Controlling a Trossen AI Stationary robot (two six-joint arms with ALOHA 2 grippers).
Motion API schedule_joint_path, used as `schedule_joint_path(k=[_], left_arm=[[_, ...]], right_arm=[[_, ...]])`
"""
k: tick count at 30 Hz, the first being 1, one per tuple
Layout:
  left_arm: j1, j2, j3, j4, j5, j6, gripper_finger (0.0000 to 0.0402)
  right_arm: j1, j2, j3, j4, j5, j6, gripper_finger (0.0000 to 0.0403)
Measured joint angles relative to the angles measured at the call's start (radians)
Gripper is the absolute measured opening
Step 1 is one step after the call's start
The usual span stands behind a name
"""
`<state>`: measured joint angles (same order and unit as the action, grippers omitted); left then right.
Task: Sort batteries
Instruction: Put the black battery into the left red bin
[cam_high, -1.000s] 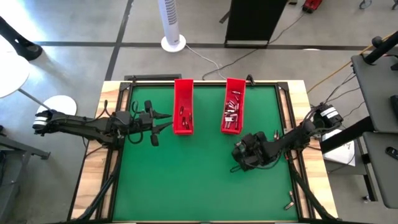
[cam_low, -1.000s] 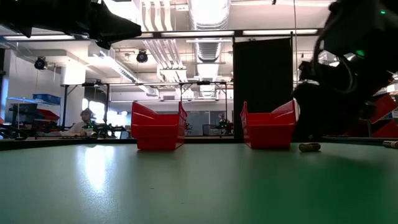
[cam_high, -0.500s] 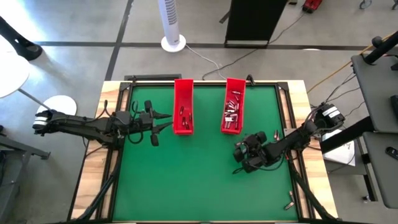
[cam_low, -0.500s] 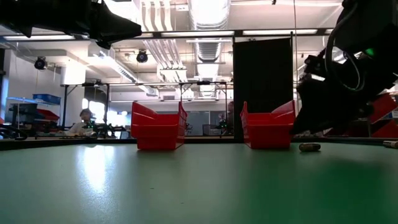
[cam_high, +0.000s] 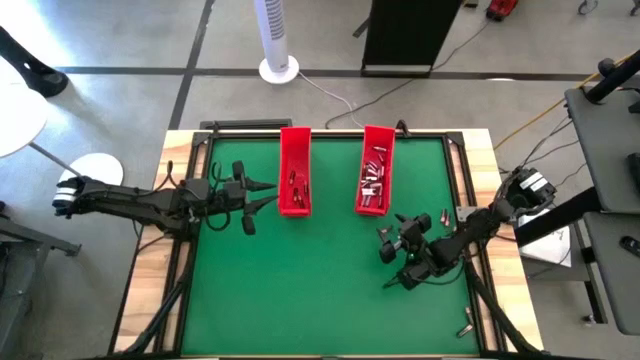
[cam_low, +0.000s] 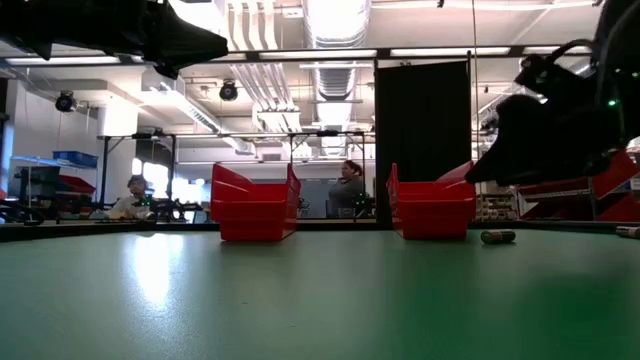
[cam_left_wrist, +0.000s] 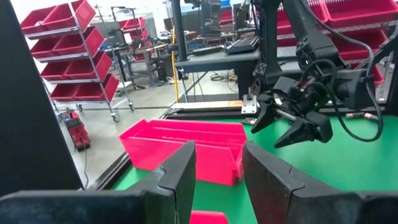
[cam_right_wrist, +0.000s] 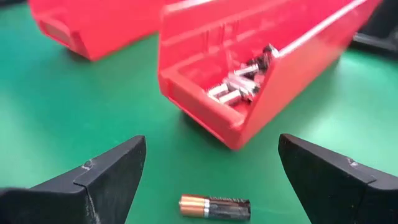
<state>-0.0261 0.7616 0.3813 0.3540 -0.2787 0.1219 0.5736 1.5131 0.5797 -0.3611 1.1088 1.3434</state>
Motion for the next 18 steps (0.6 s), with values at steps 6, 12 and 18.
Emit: schedule_joint_path(k=[6,12,18], left_arm=[[0.0,0.013,0.0,0.02,0.0,-0.035,0.0113],[-0.001,0.066,0.0,0.048,0.009,-0.064,0.0113],[-0.001,0.128,0.0,0.136,0.035,-0.063,0.0113]], right_arm=[[0.047,0.0,0.0,0.0,0.074,0.005,0.0359],[0.073,0.036,-0.011,0.001,0.1,0.063,0.0359],[0.079,0.143,-0.018,0.005,0.14,0.156,0.0359]])
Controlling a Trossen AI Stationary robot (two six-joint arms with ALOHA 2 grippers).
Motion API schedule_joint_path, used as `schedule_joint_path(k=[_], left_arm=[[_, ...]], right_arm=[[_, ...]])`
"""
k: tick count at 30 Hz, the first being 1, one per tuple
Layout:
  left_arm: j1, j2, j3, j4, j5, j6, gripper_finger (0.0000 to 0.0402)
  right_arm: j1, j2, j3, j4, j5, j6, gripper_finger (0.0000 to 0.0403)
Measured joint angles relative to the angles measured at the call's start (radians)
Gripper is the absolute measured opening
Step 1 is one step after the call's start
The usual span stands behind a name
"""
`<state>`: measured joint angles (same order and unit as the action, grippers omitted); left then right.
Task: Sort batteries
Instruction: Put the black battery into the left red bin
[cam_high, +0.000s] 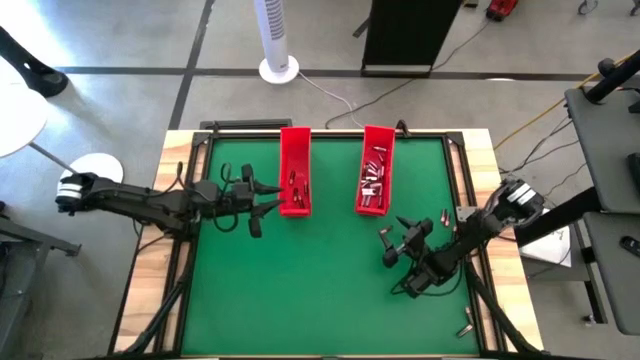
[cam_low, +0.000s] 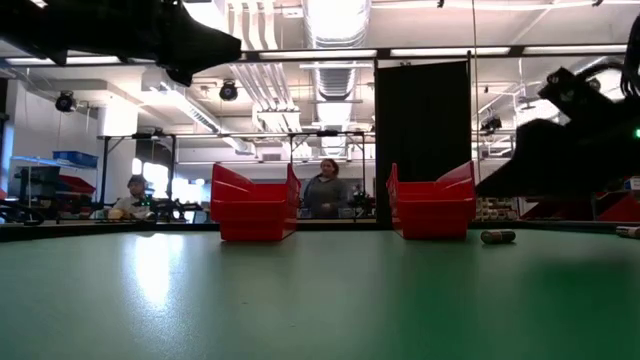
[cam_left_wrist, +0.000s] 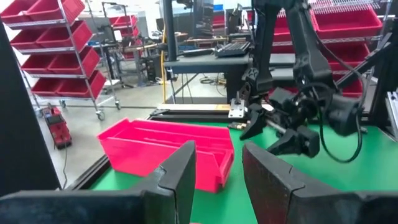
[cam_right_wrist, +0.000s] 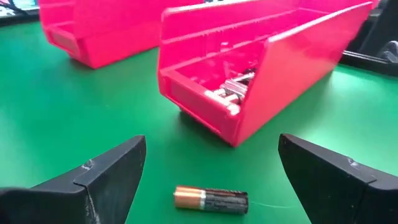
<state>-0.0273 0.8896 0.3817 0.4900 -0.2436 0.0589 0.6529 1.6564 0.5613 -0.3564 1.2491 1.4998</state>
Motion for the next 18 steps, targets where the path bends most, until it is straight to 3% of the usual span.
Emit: schedule_joint_path(k=[8,13,18], left_arm=[[0.0,0.052,0.0,0.057,0.0,0.009,0.0113],[0.001,0.073,0.0,0.087,0.0,0.025,0.0113],[0.001,0.093,0.0,0.111,0.0,0.037,0.0113]], right_arm=[[0.003,0.199,0.002,0.068,0.007,0.193,0.0359],[-0.002,0.262,0.014,0.181,-0.022,0.1,0.0359],[-0.018,0.267,0.023,0.172,-0.097,0.097,0.0359]])
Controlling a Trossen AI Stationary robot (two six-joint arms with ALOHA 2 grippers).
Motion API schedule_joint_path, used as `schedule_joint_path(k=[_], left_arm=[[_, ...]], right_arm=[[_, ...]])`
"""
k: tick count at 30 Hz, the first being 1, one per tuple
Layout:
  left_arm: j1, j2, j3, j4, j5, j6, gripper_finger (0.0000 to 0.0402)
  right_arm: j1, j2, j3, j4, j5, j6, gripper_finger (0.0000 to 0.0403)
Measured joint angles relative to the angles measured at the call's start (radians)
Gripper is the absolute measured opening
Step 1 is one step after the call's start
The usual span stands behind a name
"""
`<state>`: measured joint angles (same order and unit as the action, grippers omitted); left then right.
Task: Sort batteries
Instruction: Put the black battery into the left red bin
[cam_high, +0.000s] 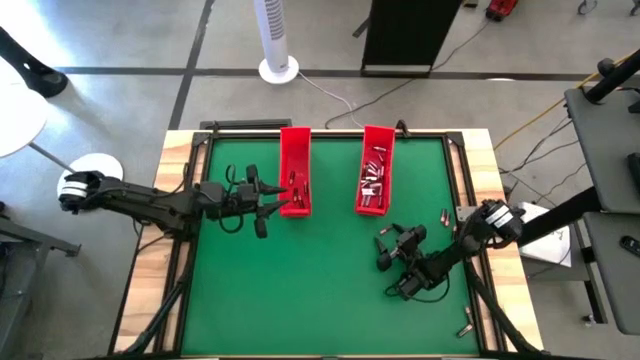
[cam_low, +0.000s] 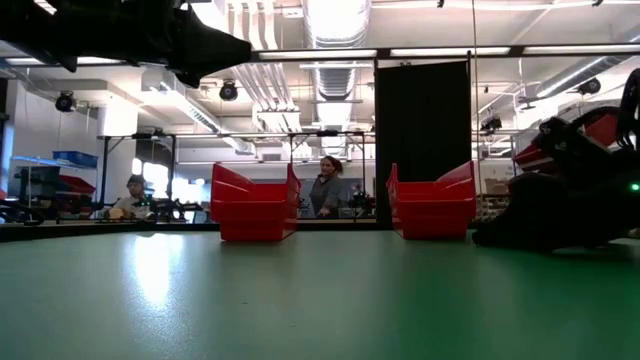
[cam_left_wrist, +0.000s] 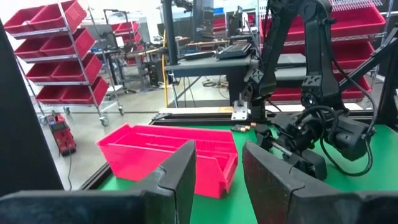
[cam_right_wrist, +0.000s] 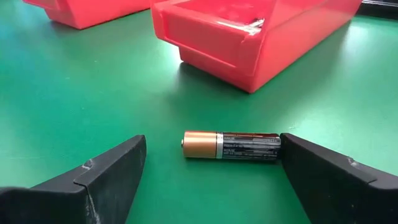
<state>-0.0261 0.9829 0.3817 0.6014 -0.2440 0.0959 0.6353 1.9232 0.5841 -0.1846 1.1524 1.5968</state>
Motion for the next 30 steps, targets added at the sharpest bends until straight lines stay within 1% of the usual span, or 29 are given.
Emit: schedule_joint_path(k=[4,14,20,27,30], left_arm=[[0.0,0.016,0.0,0.018,0.0,0.0,0.0113],[0.0,0.019,0.0,0.038,0.0,-0.004,0.0113],[0.0,0.02,0.0,0.038,0.0,-0.004,0.0113],[0.0,0.019,0.0,0.037,0.0,-0.004,0.0113],[0.0,0.017,0.0,0.037,0.0,-0.009,0.0113]], right_arm=[[-0.006,-0.001,-0.001,-0.003,0.005,0.015,0.0351],[-0.086,0.003,-0.002,0.004,0.01,0.035,0.0305],[-0.088,0.003,-0.003,0.0,-0.002,0.034,0.0283],[-0.089,0.004,-0.004,0.006,-0.013,0.029,0.0238],[-0.089,0.004,-0.004,0.009,-0.013,0.028,0.0229]])
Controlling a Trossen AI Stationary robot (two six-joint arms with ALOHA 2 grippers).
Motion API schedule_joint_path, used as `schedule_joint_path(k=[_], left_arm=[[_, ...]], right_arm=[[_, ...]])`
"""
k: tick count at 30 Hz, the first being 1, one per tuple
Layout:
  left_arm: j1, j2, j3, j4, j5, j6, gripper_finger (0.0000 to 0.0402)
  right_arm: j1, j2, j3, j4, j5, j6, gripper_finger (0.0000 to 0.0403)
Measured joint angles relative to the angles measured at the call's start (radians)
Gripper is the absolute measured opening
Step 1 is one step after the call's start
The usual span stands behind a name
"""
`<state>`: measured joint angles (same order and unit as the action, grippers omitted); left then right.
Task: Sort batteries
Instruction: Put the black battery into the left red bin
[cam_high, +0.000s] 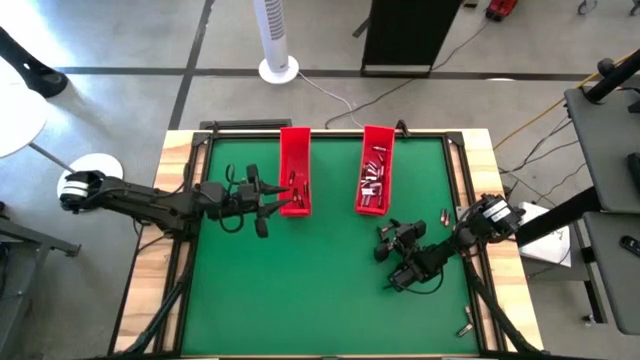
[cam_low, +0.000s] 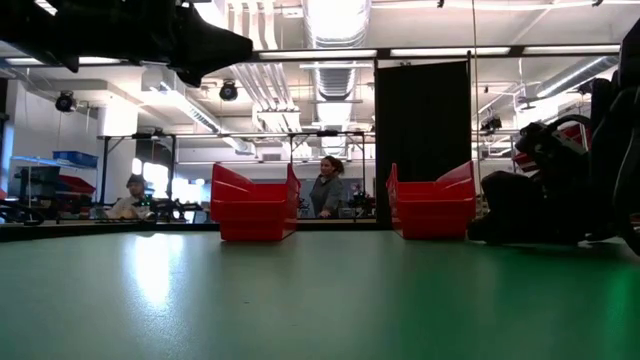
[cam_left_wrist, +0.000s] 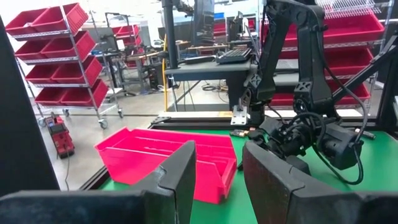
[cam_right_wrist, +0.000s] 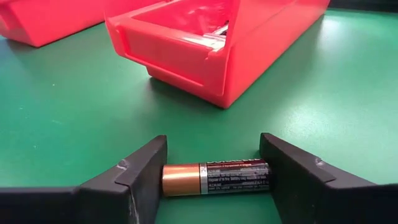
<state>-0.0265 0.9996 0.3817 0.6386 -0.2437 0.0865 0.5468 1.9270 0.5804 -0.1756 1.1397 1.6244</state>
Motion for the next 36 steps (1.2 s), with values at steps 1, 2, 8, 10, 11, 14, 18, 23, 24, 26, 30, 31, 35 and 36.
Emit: schedule_joint_path(k=[1,2,8,10,11,14,18,23,24,26,30,31,35,36], left_arm=[[-0.001,-0.003,0.0,0.001,0.0,-0.002,0.0113],[-0.001,-0.006,0.0,0.002,0.0,-0.007,0.0113],[-0.003,-0.019,0.0,0.003,0.021,-0.017,0.0113],[-0.003,-0.019,0.0,0.004,0.026,-0.017,0.0113],[-0.003,-0.019,0.0,0.005,0.026,-0.017,0.0113],[-0.003,-0.019,0.0,0.005,0.026,-0.017,0.0113],[-0.003,-0.019,0.0,0.005,0.026,-0.017,0.0113],[-0.003,-0.019,0.0,0.005,0.026,-0.017,0.0113],[-0.003,-0.019,0.0,0.004,0.026,-0.017,0.0113],[-0.003,-0.019,0.0,0.004,0.026,-0.016,0.0113],[-0.003,-0.019,0.0,0.002,0.026,-0.014,0.0113],[-0.003,-0.019,0.0,0.001,0.026,-0.014,0.0113],[-0.003,-0.019,0.0,0.0,0.026,-0.013,0.0113],[-0.003,-0.019,0.0,-0.002,0.026,-0.013,0.0113]], right_arm=[[0.0,0.0,0.0,0.001,0.0,-0.001,0.0229],[0.0,0.0,0.0,0.001,0.0,-0.002,0.0231],[0.005,0.0,0.002,0.006,-0.014,-0.016,0.025],[0.008,0.0,0.001,0.006,-0.014,-0.018,0.0243],[0.01,0.0,0.001,0.006,-0.014,-0.018,0.0238],[0.012,0.0,0.001,0.006,-0.014,-0.015,0.0227],[0.013,0.0,0.001,0.006,-0.016,-0.015,0.0232],[0.013,-0.001,0.004,0.005,-0.02,-0.018,0.0243],[0.013,-0.001,0.006,0.003,-0.02,-0.018,0.024],[0.013,-0.001,0.014,0.0,-0.019,-0.019,0.0232],[0.015,-0.006,0.029,-0.004,-0.019,-0.03,0.0227],[0.016,-0.009,0.031,0.0,-0.02,-0.038,0.0228],[0.023,-0.041,0.037,0.003,-0.044,-0.072,0.0242],[0.025,-0.053,0.037,0.005,-0.056,-0.082,0.0242]])
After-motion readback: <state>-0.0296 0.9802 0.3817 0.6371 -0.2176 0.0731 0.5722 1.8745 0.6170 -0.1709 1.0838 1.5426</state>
